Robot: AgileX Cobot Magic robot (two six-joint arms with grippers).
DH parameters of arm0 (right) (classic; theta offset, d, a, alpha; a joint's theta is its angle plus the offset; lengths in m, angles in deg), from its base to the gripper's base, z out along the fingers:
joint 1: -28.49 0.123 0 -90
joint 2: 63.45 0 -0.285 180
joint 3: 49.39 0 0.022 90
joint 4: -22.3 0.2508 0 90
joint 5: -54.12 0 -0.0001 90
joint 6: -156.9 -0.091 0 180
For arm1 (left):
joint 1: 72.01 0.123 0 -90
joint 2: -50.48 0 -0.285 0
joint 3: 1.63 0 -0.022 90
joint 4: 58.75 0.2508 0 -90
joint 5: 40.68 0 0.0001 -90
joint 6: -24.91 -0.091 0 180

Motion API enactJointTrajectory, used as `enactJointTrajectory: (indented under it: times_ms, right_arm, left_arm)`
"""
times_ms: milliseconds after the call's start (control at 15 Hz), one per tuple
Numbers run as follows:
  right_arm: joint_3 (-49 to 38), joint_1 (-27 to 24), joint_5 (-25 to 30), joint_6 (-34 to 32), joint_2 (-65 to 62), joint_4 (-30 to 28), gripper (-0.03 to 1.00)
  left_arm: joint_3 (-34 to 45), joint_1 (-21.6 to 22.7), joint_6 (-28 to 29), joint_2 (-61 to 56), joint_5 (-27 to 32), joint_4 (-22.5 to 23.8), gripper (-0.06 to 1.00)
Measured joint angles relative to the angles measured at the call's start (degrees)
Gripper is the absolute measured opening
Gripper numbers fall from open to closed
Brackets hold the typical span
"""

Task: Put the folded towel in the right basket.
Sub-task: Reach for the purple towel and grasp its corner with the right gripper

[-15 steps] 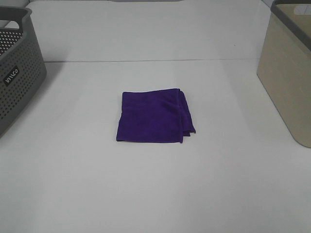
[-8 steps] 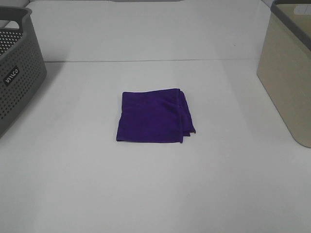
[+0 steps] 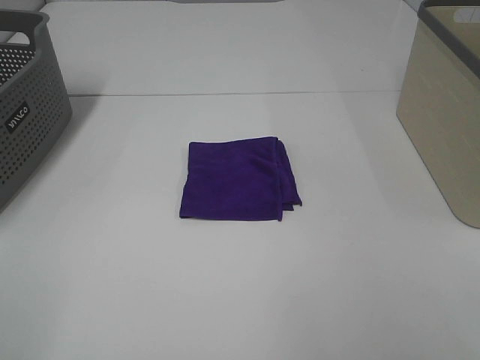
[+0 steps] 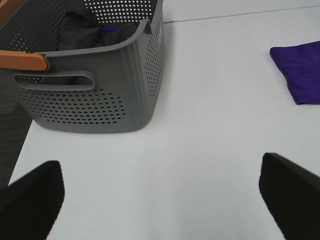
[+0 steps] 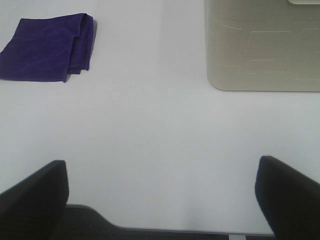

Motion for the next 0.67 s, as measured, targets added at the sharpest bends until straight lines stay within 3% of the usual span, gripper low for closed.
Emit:
enactJointTrajectory:
  times_ms: [667]
  right_arm:
    - [0.0,0.0,0.0,0.3,0.0,0.0,0.97]
  left_arm:
    - [0.0,0.0,0.0,0.0,0.0,0.0,0.99]
